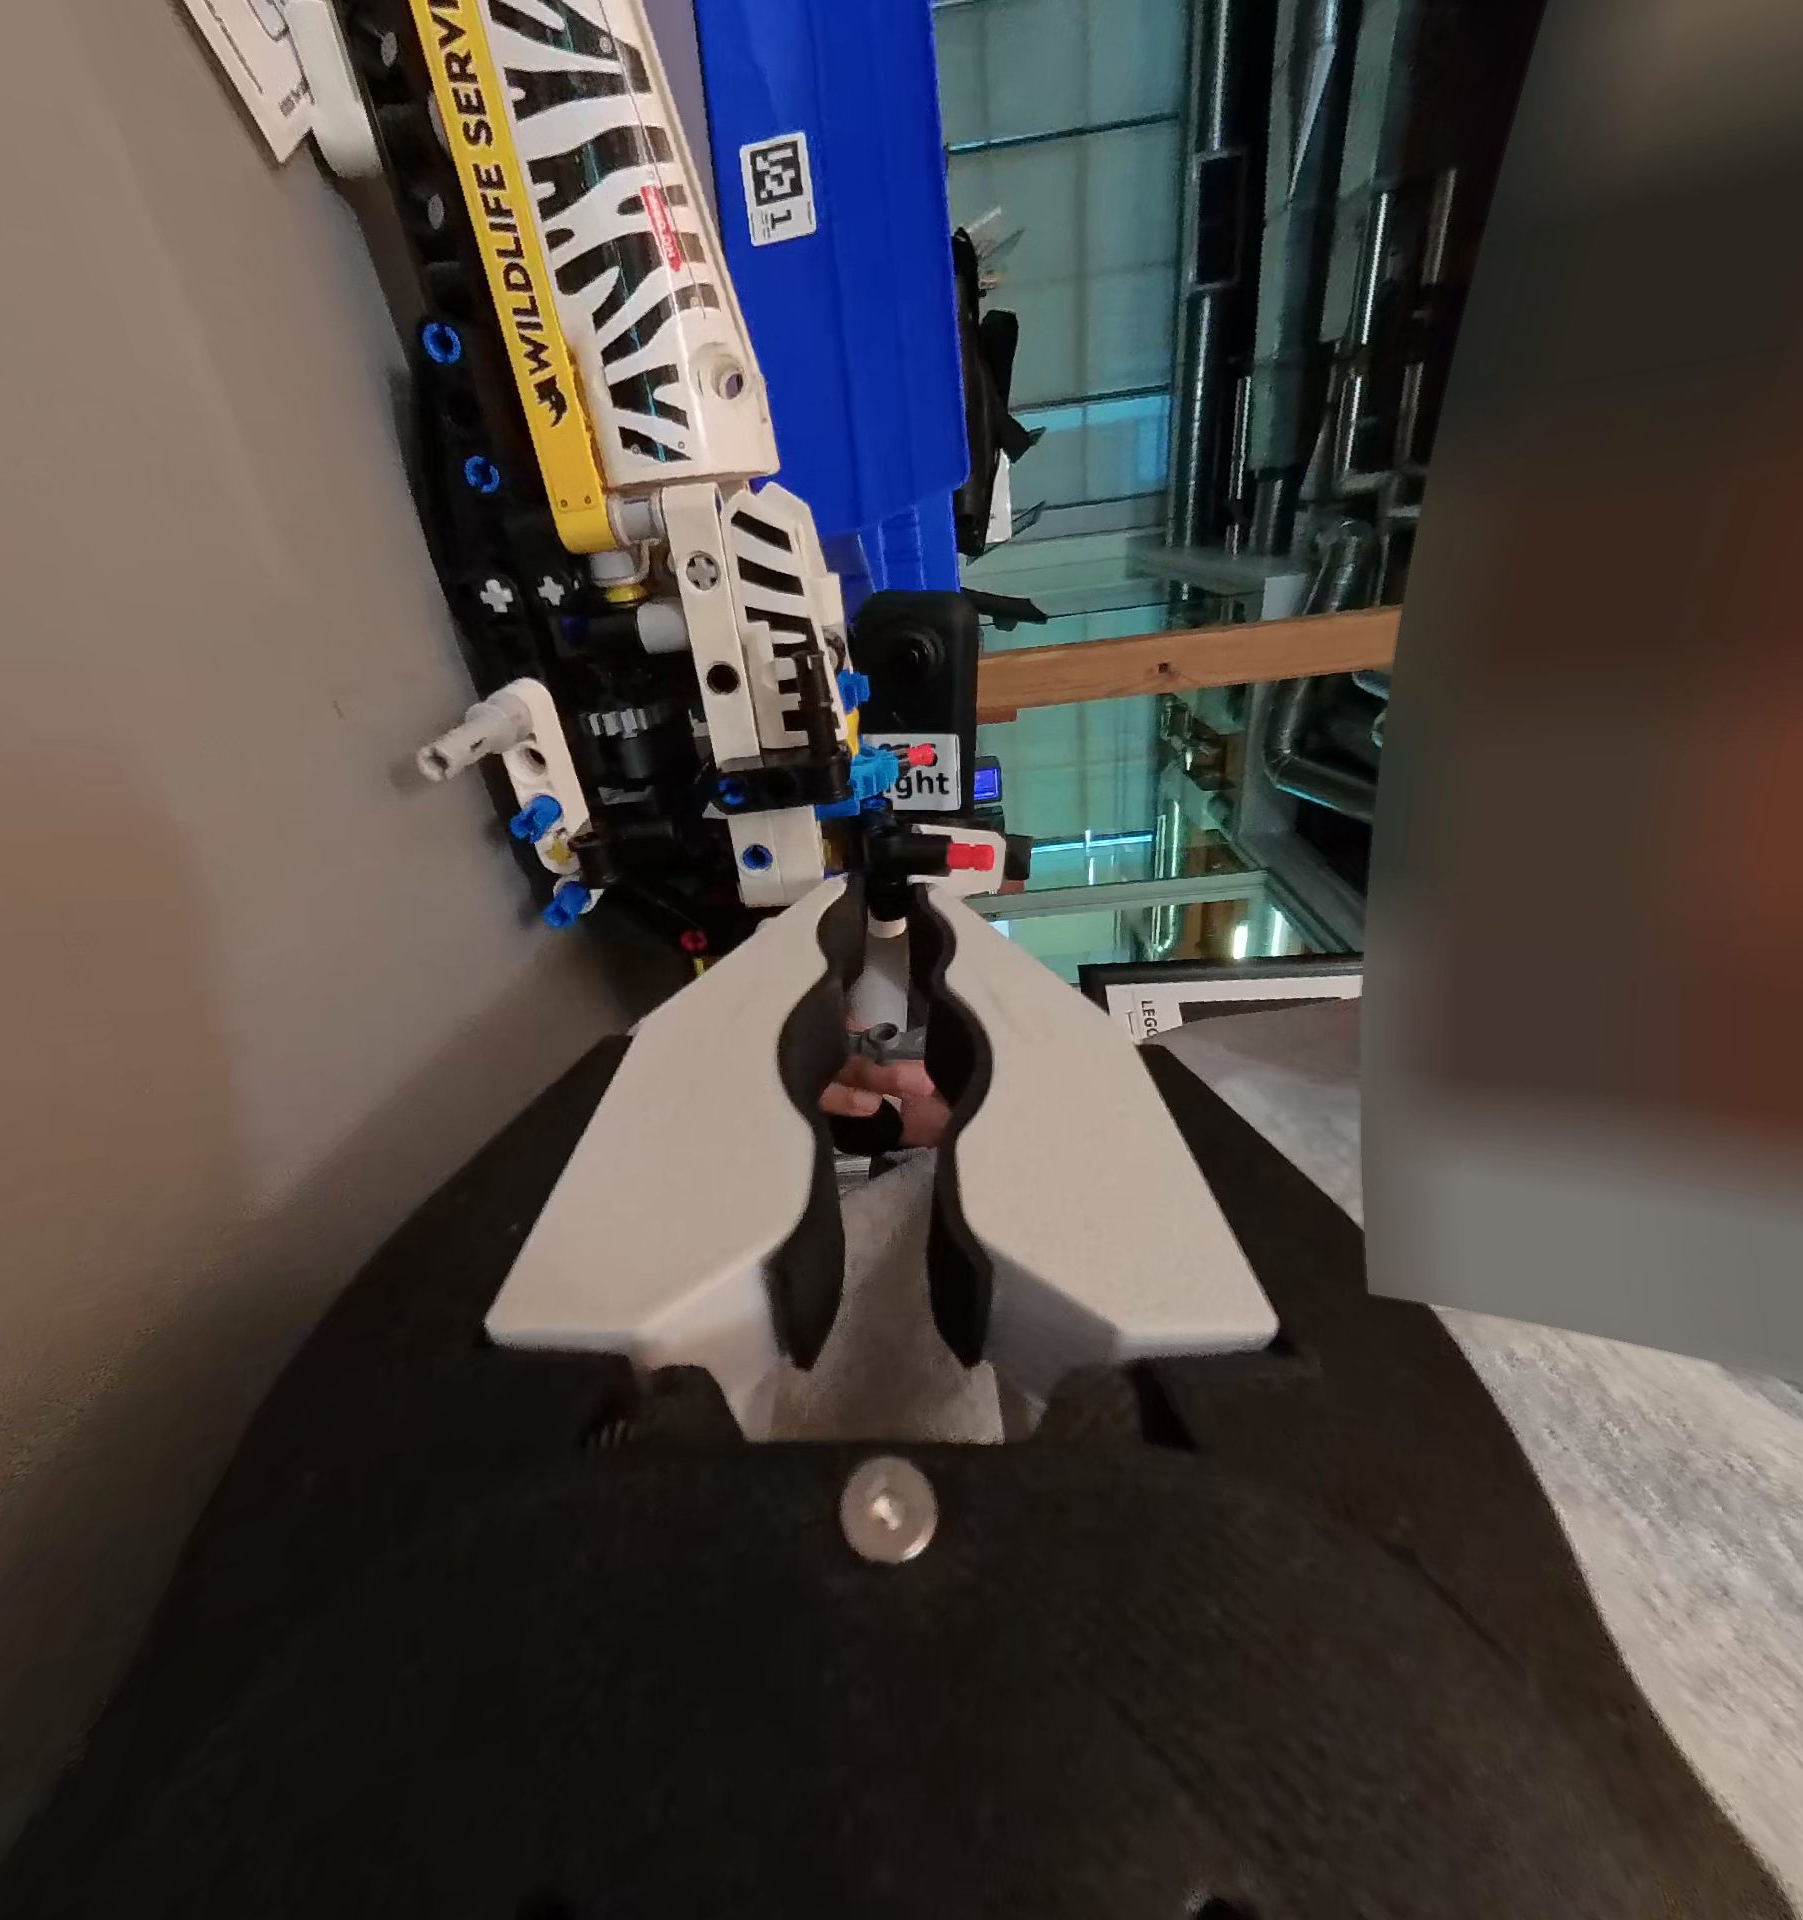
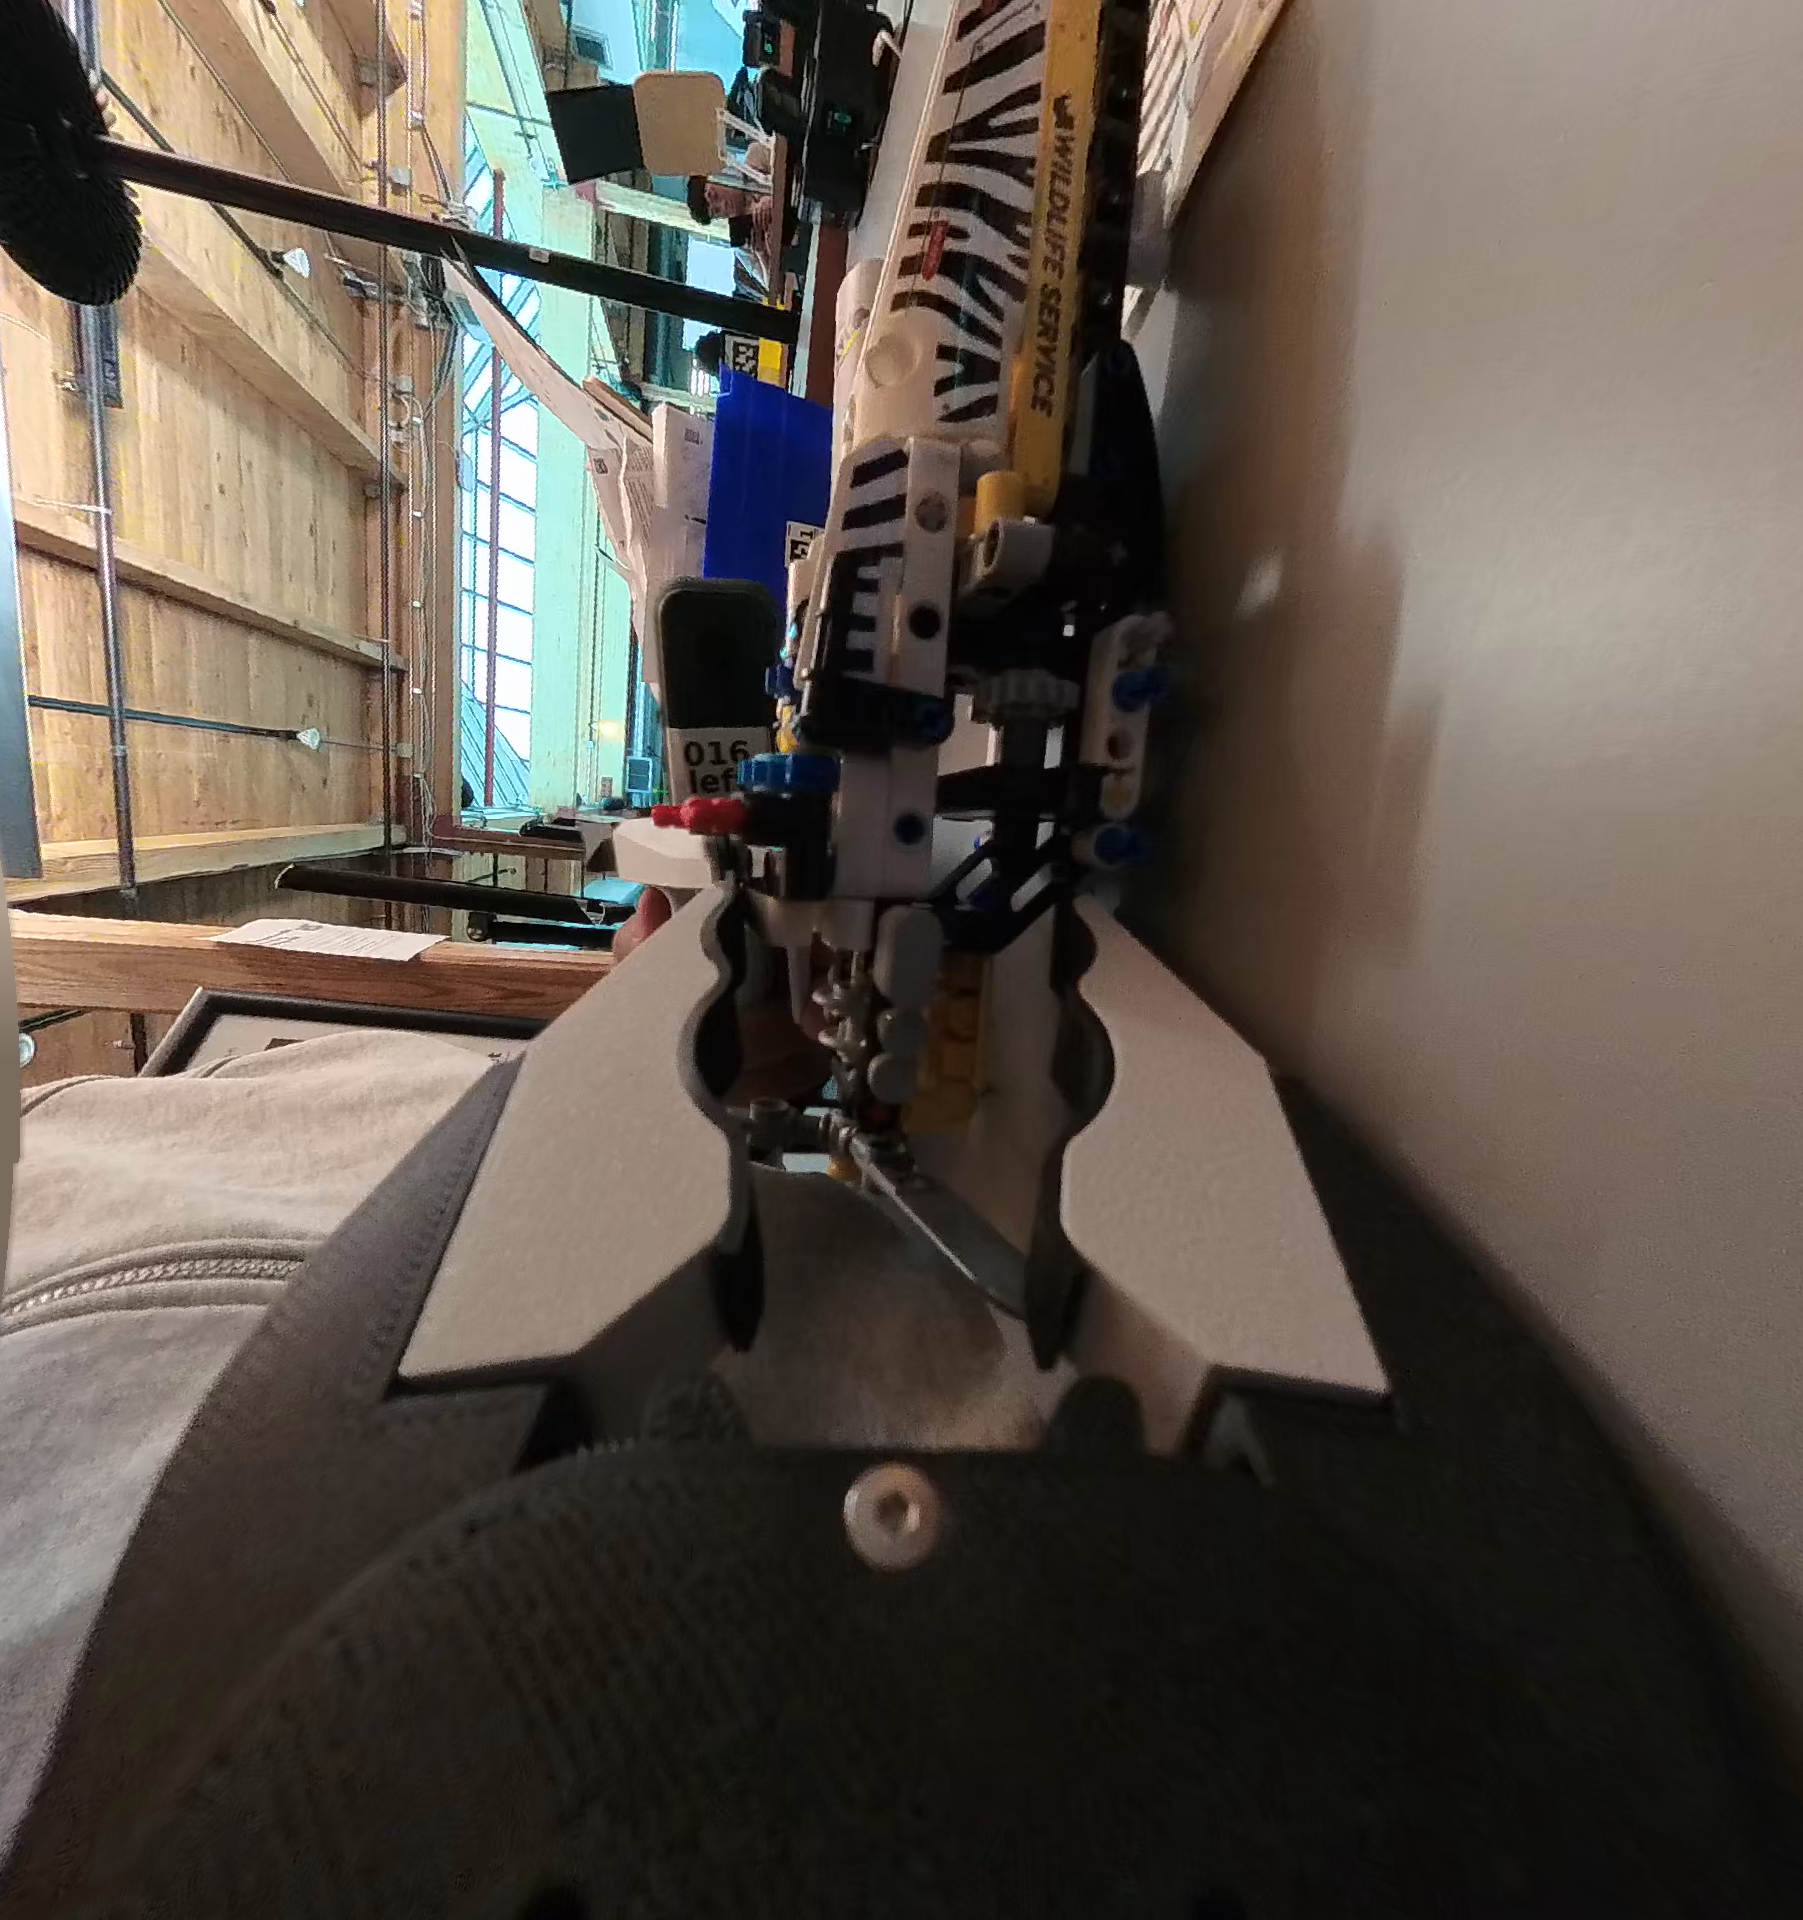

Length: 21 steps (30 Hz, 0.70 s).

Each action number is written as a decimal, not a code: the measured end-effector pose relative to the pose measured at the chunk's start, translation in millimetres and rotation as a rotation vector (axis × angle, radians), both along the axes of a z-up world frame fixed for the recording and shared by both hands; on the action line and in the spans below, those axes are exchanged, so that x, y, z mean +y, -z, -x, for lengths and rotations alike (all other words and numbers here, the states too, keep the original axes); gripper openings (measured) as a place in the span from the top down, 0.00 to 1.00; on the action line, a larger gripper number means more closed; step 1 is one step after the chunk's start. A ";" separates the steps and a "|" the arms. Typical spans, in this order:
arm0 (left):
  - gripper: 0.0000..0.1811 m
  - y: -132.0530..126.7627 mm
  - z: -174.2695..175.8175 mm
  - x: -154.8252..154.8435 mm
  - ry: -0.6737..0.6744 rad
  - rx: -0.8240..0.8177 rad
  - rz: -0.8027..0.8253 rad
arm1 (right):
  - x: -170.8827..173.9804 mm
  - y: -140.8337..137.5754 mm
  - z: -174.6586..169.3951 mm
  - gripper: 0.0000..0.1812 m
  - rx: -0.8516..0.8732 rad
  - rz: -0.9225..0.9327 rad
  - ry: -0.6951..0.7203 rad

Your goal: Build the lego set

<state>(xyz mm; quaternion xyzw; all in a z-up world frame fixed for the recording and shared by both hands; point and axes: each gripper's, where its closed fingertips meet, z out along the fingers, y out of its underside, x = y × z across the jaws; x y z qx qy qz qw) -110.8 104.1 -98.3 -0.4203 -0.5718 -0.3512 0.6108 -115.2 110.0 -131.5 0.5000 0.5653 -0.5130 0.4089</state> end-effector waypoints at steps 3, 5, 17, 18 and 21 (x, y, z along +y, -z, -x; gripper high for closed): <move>0.97 0.2 0.1 0.0 0.005 -0.005 -0.009 | -0.3 0.1 0.0 0.68 -0.005 0.001 -0.015; 0.97 0.7 -0.1 0.0 0.008 -0.026 -0.039 | -0.3 0.4 -0.2 0.68 -0.005 -0.003 -0.026; 0.97 3.6 2.1 1.7 -0.023 -0.012 -0.074 | 1.3 1.1 0.7 0.70 -0.020 0.012 -0.028; 0.96 4.0 1.5 1.9 -0.025 0.015 -0.049 | 1.4 0.7 0.9 0.70 -0.016 0.012 -0.024; 0.94 4.9 -0.5 -0.1 -0.021 0.063 0.004 | -0.2 0.3 1.2 0.70 0.021 -0.016 -0.019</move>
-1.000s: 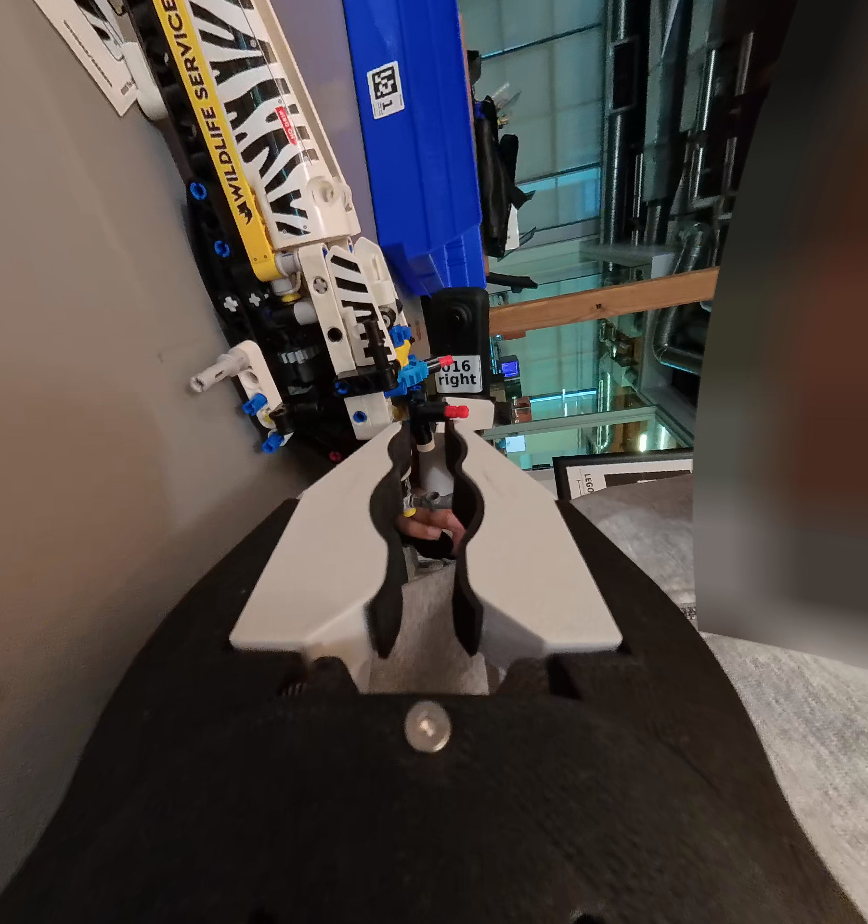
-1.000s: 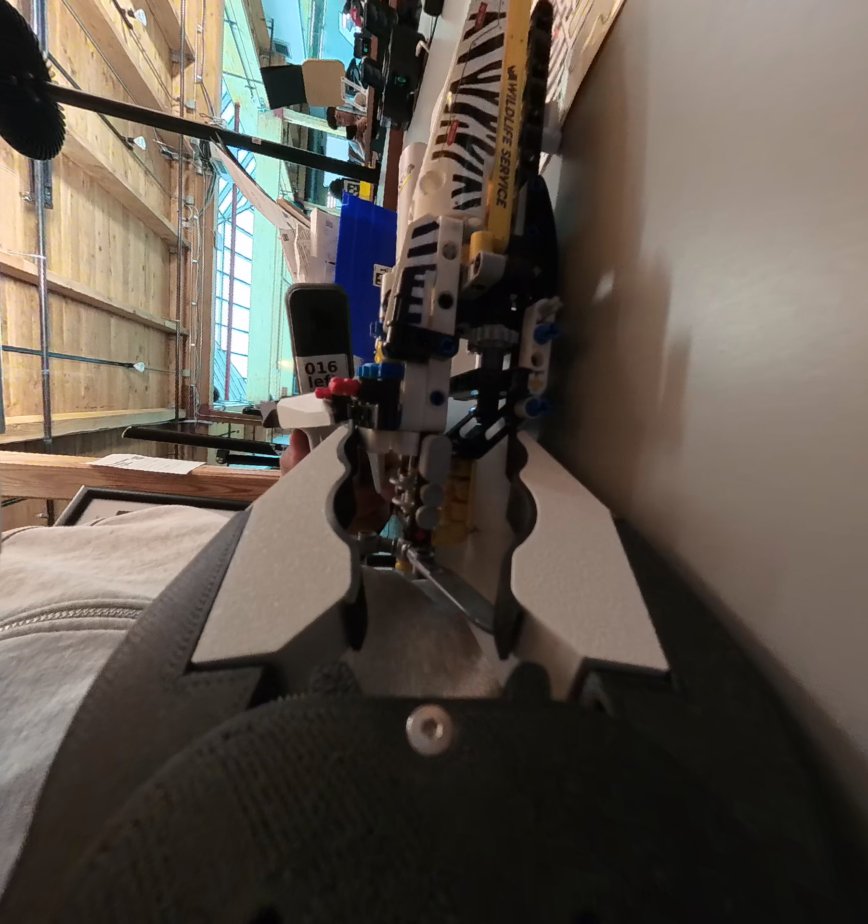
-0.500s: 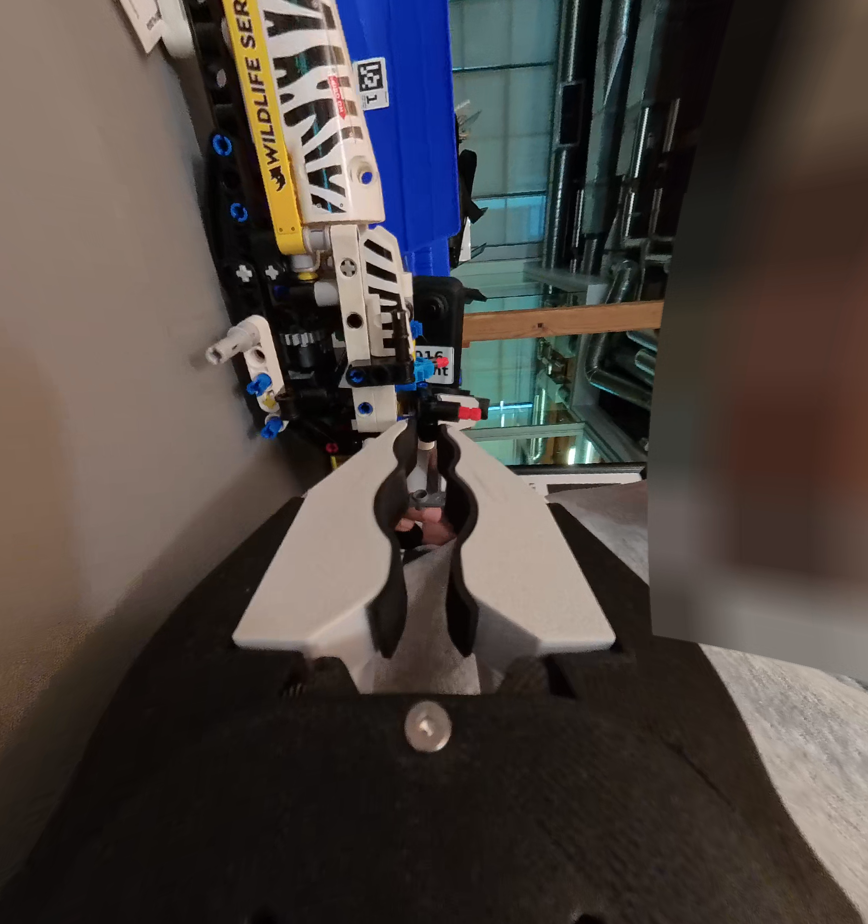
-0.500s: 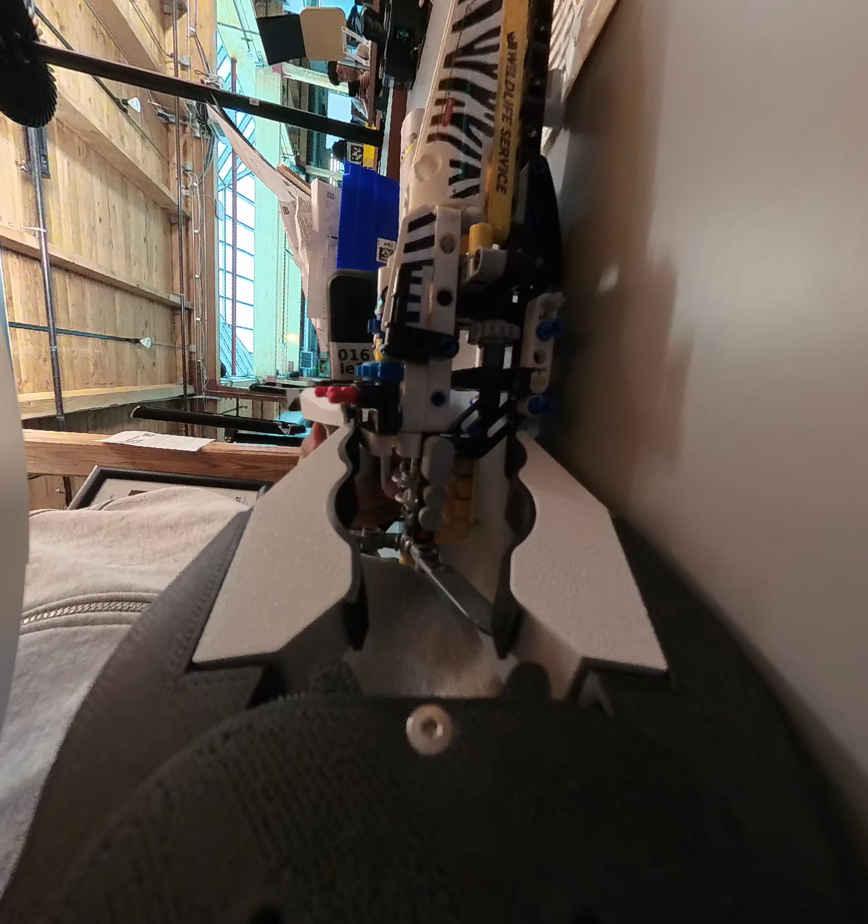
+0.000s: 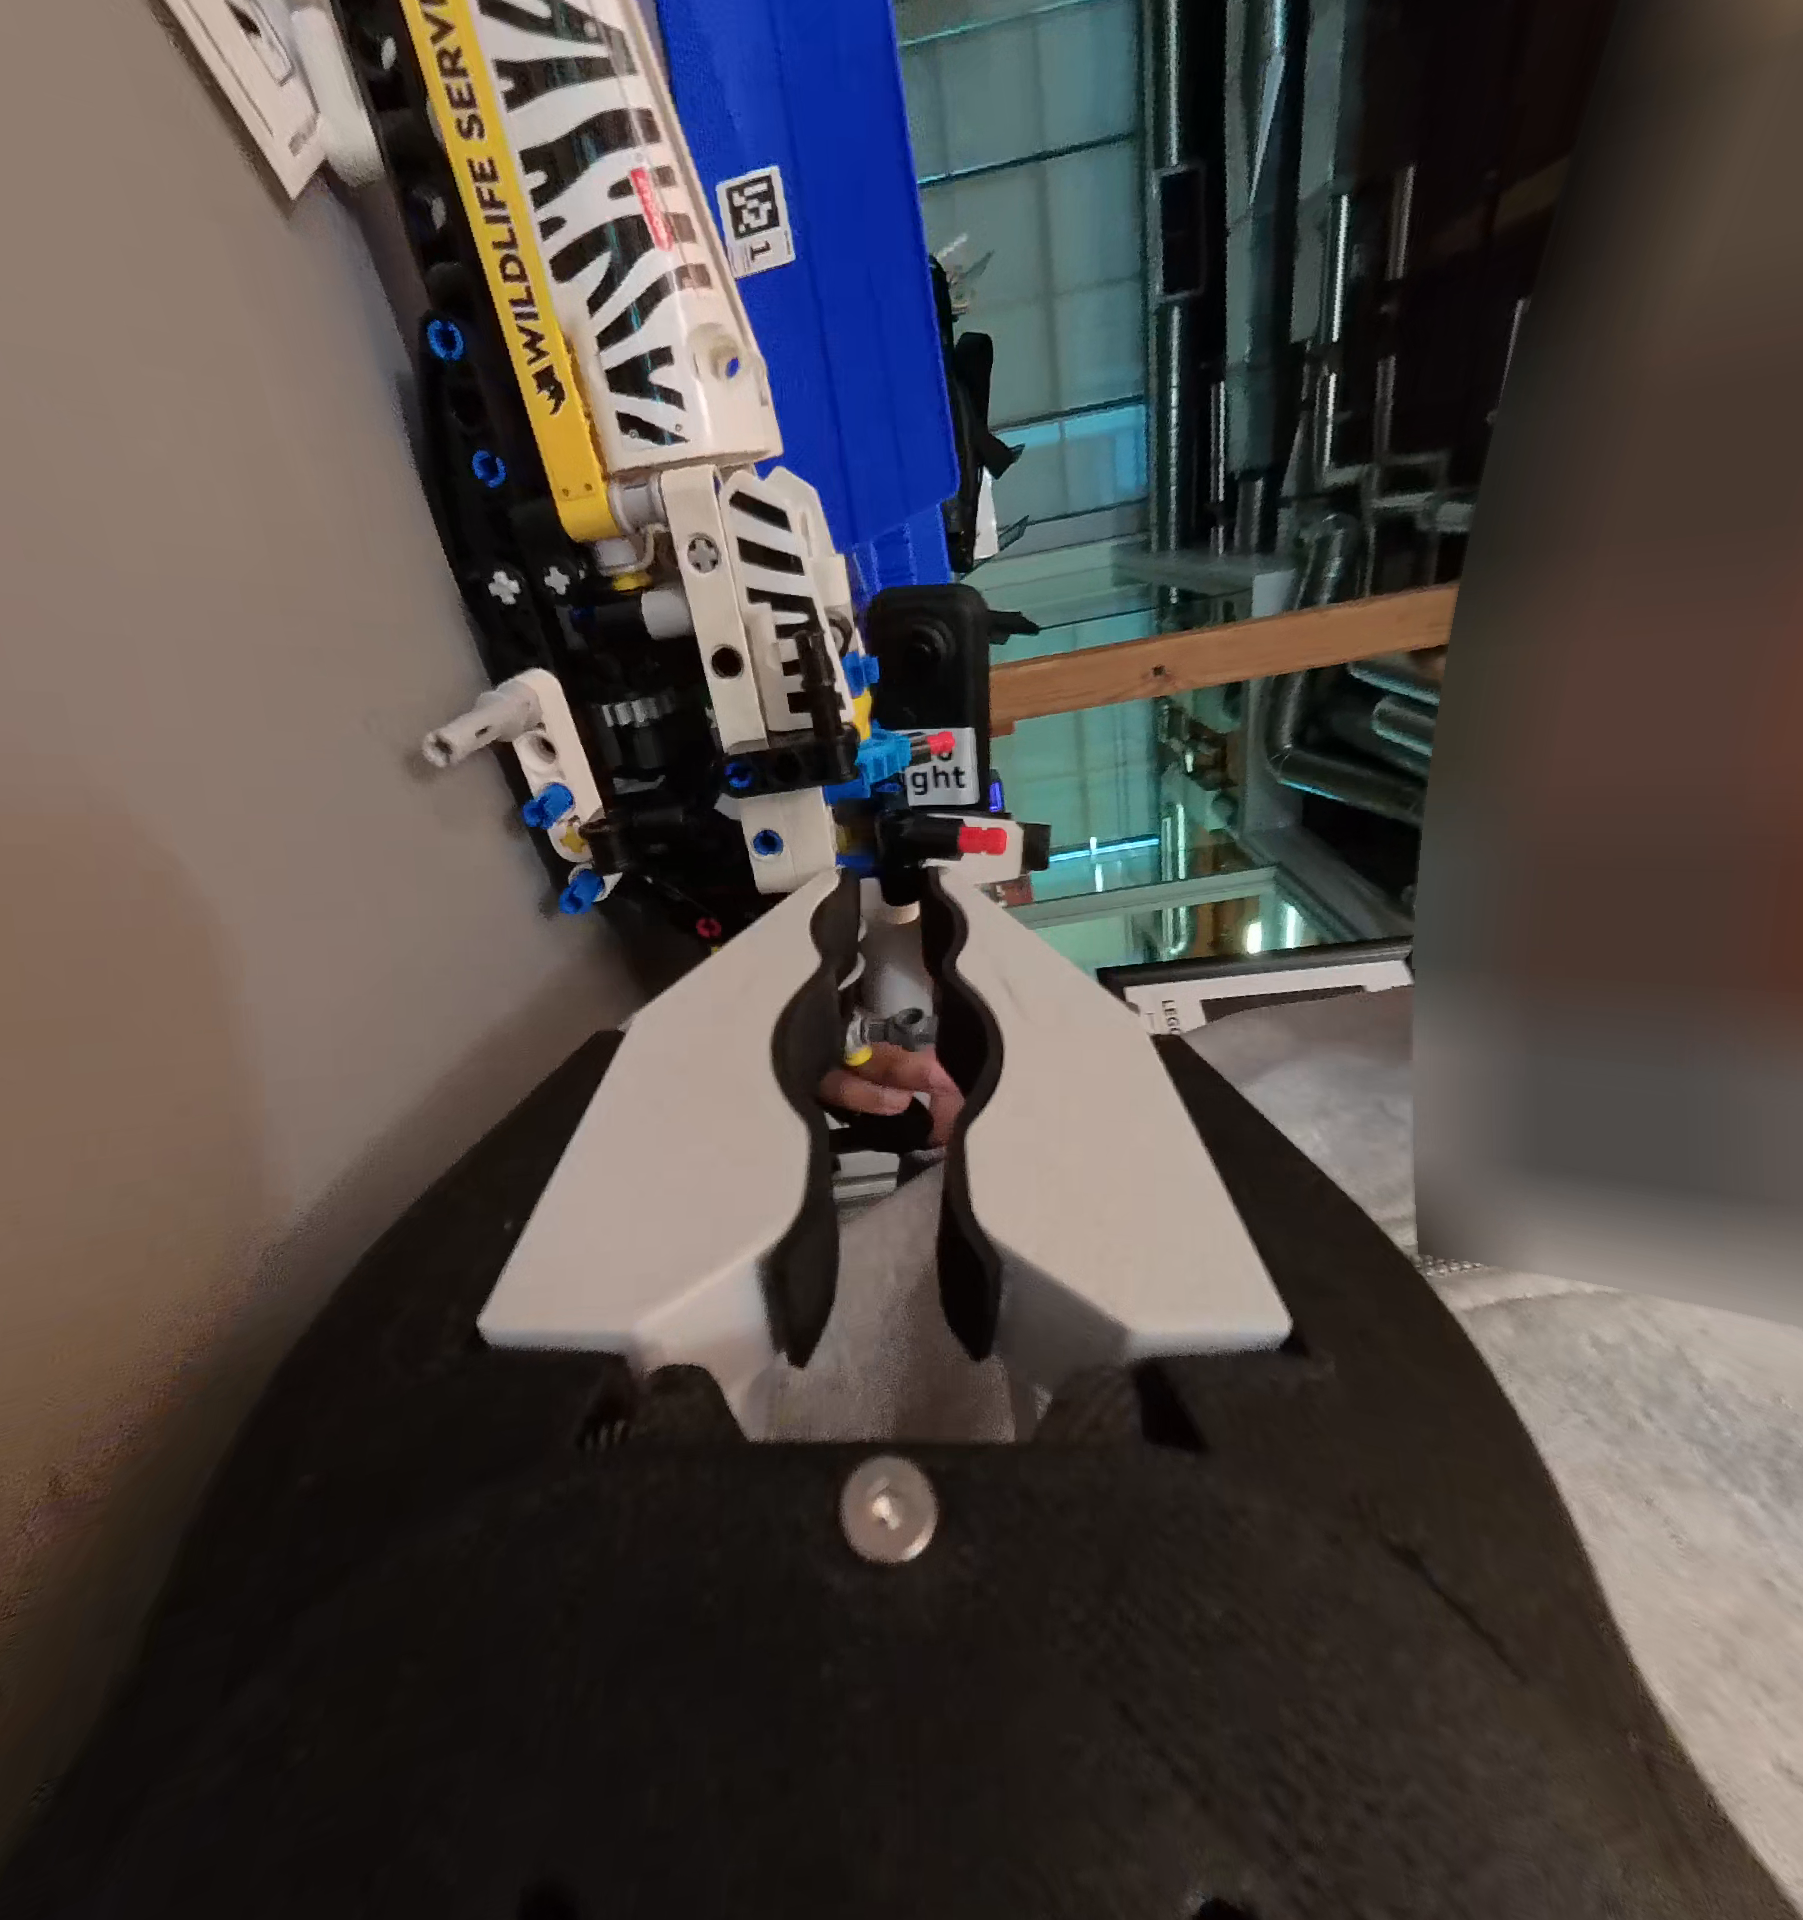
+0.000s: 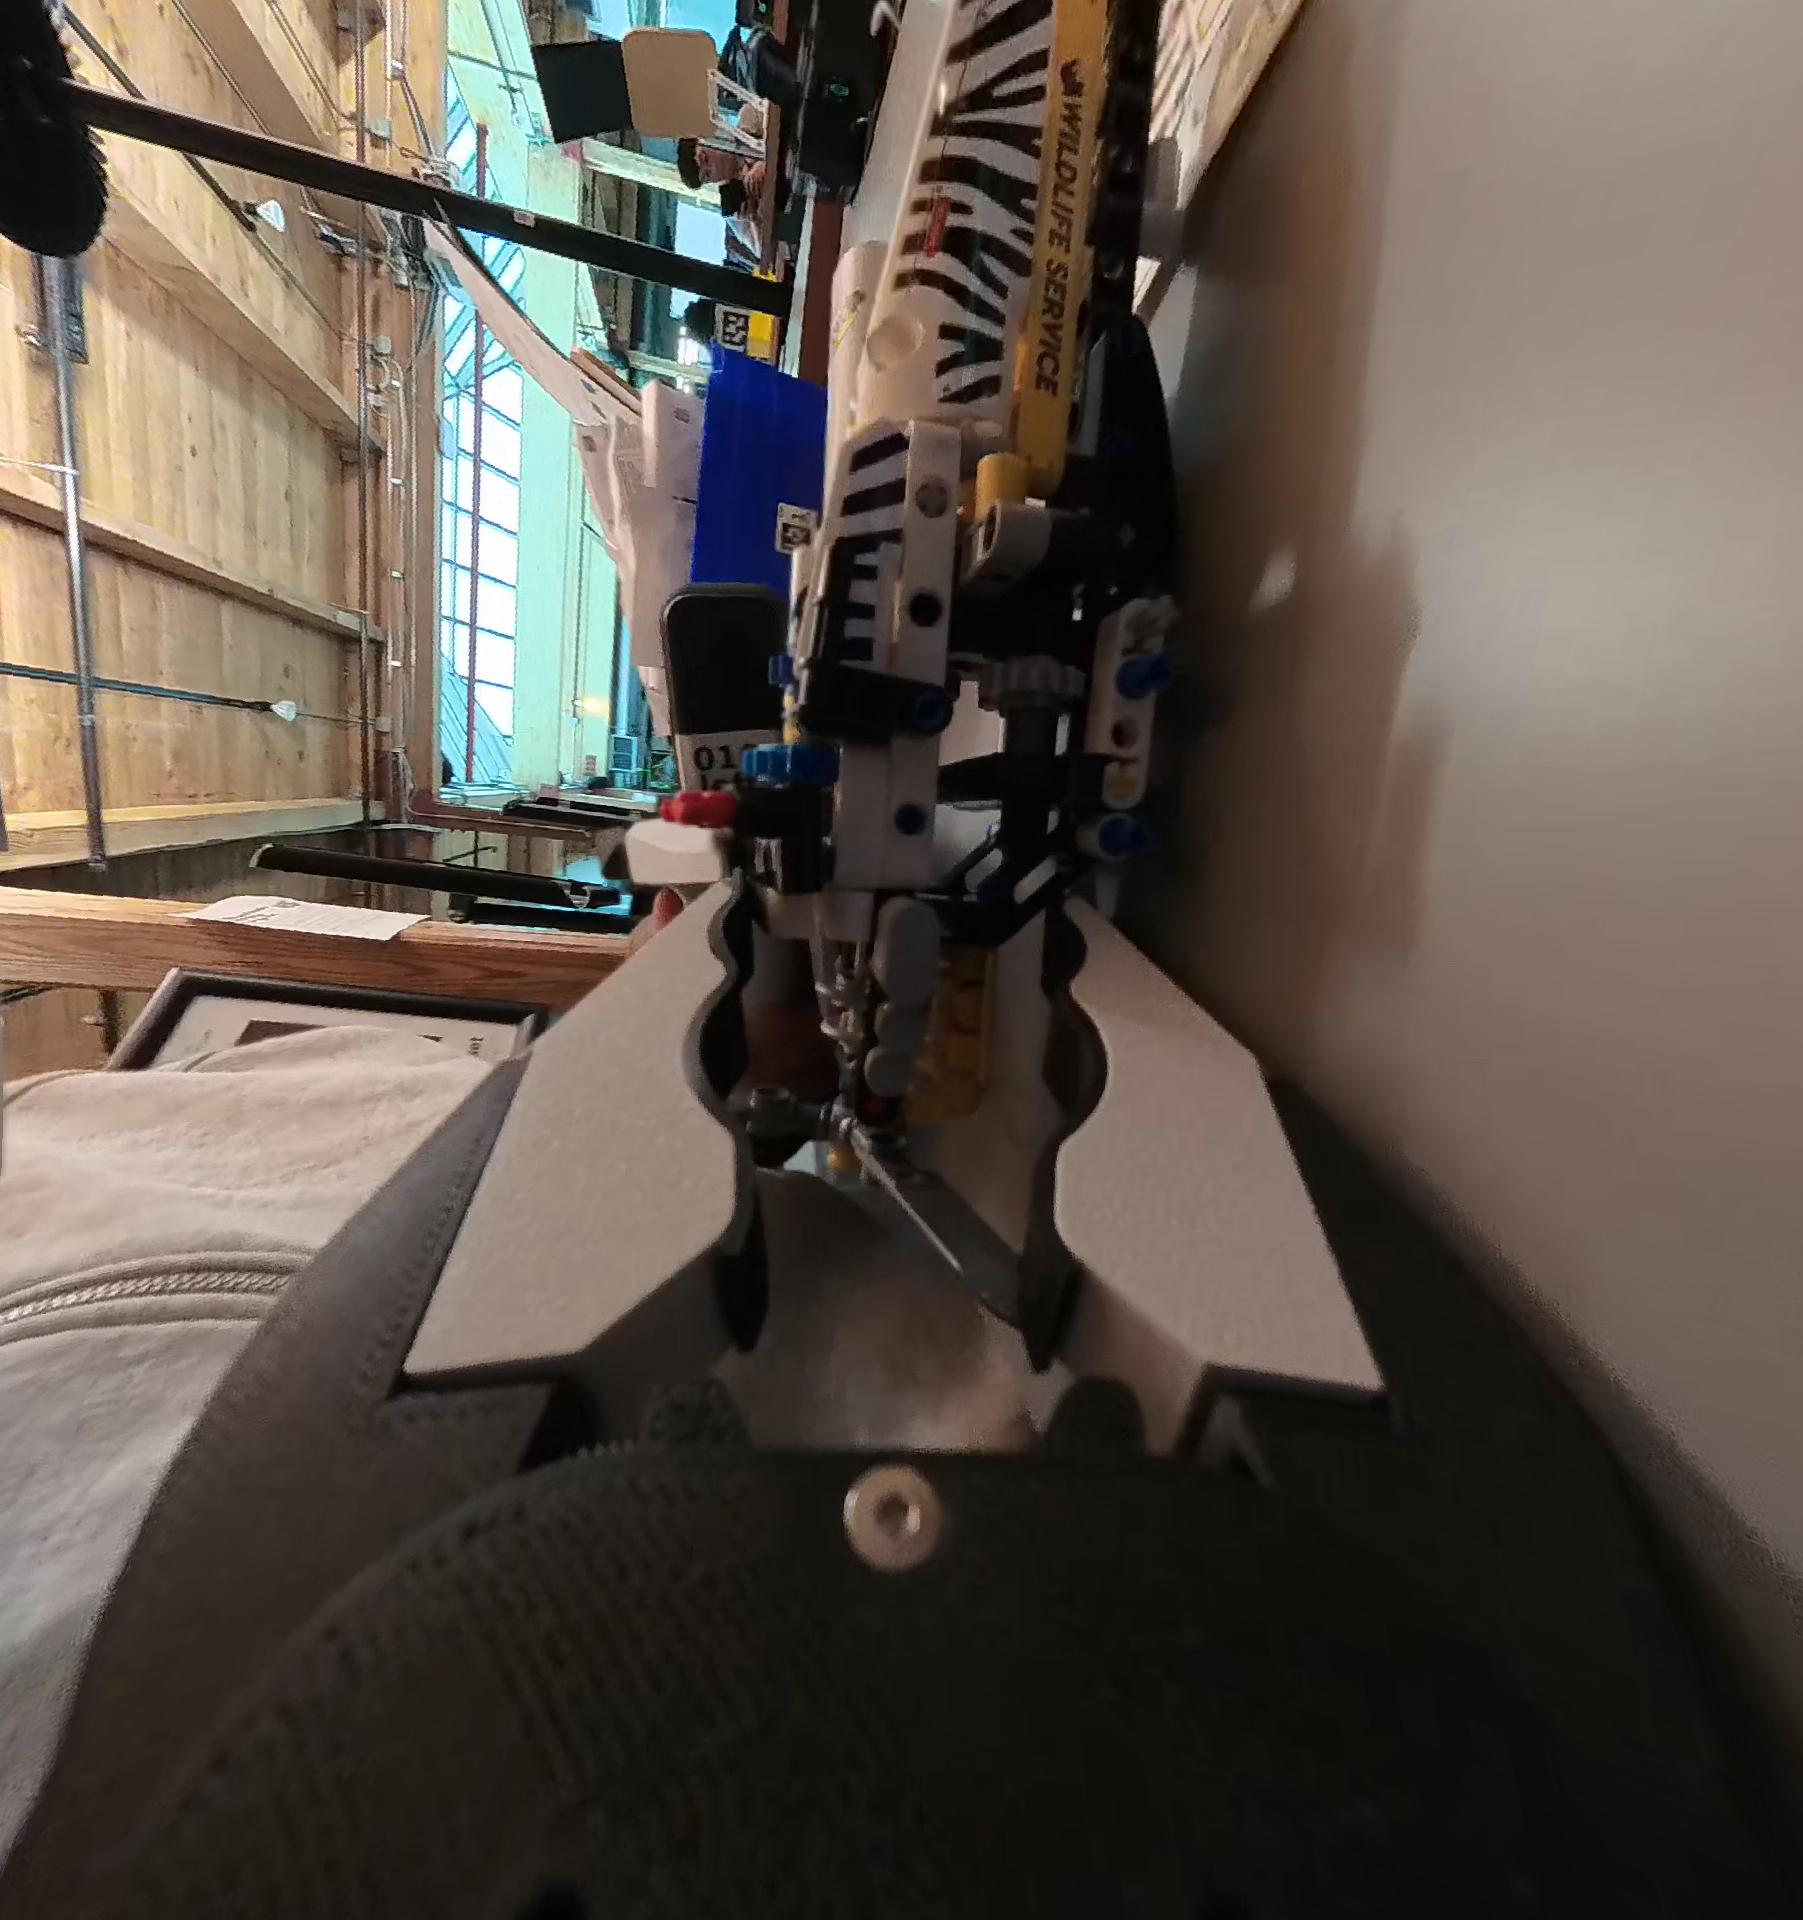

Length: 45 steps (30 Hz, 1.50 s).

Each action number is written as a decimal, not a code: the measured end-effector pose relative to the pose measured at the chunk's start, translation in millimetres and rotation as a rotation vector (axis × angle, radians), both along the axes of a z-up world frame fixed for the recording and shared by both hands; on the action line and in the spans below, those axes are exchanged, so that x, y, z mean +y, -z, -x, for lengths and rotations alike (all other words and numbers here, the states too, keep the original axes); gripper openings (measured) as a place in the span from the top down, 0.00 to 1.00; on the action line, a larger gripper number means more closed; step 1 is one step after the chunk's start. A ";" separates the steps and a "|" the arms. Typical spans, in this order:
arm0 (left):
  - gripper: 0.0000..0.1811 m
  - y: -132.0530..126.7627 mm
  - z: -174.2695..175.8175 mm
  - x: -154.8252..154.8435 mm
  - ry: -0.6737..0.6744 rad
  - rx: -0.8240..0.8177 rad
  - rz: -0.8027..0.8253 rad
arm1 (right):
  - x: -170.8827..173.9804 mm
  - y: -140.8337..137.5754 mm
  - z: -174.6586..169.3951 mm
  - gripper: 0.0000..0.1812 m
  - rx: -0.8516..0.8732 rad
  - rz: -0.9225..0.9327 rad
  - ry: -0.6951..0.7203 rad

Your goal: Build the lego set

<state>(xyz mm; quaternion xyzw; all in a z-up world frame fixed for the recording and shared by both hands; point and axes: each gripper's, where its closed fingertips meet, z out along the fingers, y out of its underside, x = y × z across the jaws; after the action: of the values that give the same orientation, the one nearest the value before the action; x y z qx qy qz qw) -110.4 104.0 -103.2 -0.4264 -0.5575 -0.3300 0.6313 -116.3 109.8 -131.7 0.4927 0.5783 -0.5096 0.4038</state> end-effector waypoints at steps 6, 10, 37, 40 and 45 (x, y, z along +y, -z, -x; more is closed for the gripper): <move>0.85 7.9 1.2 -5.1 0.002 -0.027 0.075 | -0.5 1.7 4.7 0.65 0.116 -0.096 0.008; 0.84 9.7 1.9 -0.6 0.003 -0.037 0.113 | 8.0 3.2 8.8 0.62 0.228 -0.173 0.019; 0.84 12.3 3.5 -0.5 -0.136 -0.072 0.214 | 21.8 -2.1 -2.0 0.66 0.355 -0.130 -0.048; 0.84 11.1 3.2 -2.6 -0.145 -0.064 0.221 | 27.7 -3.6 -1.0 0.65 0.378 -0.139 -0.027; 0.85 2.9 1.3 -10.1 -0.178 -0.015 0.222 | 44.6 -36.6 -5.1 0.68 0.456 -0.002 0.051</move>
<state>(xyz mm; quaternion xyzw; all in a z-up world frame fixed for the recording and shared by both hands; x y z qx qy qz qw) -111.7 93.9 -106.1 -0.4400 -0.6309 -0.2124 0.6027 -111.2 154.4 -95.2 0.3796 0.6424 -0.6174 0.2490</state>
